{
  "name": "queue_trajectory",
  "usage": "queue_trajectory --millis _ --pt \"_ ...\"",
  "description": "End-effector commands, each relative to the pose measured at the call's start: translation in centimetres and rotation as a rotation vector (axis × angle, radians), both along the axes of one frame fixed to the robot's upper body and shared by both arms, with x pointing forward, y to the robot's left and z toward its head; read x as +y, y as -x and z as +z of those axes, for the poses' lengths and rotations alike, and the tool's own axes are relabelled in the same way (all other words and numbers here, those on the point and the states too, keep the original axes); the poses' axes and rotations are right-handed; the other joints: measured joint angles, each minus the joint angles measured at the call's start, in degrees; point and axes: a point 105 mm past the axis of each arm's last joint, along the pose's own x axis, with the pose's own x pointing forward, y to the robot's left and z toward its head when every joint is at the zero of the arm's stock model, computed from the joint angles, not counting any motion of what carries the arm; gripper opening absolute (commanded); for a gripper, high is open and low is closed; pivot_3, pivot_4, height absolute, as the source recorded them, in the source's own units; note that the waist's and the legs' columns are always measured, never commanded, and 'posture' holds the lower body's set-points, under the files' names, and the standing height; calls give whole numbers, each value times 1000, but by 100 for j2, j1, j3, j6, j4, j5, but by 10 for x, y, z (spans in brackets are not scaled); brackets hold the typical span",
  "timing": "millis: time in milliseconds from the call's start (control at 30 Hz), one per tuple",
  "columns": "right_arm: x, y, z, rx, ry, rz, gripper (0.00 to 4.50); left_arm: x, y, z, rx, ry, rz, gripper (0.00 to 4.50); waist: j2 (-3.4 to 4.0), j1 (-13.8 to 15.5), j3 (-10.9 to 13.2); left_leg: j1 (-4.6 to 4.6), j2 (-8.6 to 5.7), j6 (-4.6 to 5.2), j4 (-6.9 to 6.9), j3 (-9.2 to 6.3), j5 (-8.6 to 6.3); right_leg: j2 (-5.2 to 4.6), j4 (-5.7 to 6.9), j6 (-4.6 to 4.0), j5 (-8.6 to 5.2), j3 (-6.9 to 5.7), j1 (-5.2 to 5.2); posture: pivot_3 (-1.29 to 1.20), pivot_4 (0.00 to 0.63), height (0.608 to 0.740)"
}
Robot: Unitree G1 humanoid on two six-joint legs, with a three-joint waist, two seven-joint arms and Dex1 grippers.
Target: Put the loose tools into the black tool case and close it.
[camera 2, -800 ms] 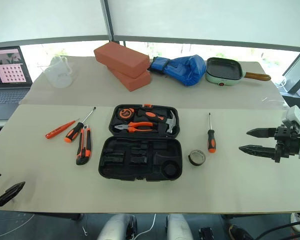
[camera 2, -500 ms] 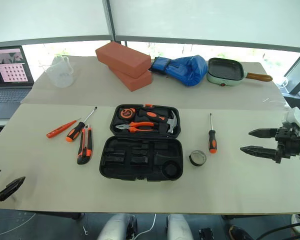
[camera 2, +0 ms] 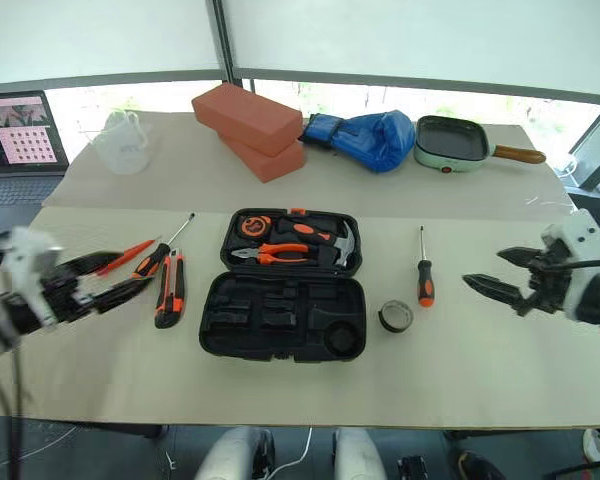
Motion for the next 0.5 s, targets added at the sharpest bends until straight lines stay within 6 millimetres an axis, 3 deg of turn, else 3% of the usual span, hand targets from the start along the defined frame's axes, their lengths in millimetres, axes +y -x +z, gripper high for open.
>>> queue_trajectory --millis 33,133,200,333,400,500 --pt "21 -9 23 -83 -61 -116 4454 -52 7 16 14 6 -269 4500 0 -15 0 0 0 0 1 0 0 1 0 0 0 0 0 0 150 738" --pt "49 -7 34 -117 -87 -35 4454 -68 3 26 -30 -42 -329 4500 -1 -43 4 -8 -15 -2 3 -7 3 10 -3 1 0 0 -3 0 150 738" --pt "73 9 46 -145 -113 137 4454 -53 -9 24 1 -71 -217 4500 0 -36 4 -11 -19 -2 2 -9 3 9 -4 5 0 1 -4 0 150 738" --pt "114 59 57 -143 -127 530 4454 2 -41 9 39 -199 155 4500 0 -37 4 -13 -16 3 -6 -18 1 15 -13 10 -4 -2 -3 0 150 738" --pt "120 68 57 -125 -131 599 4454 19 -48 6 57 -205 270 4500 -9 -35 8 -14 -17 5 -3 -20 0 11 -16 11 -4 -5 1 0 150 738" --pt "128 71 58 -122 -135 667 4454 27 -53 0 86 -206 338 4500 -41 -29 15 -14 -14 6 6 -20 0 3 -15 20 1 -5 7 0 150 738"
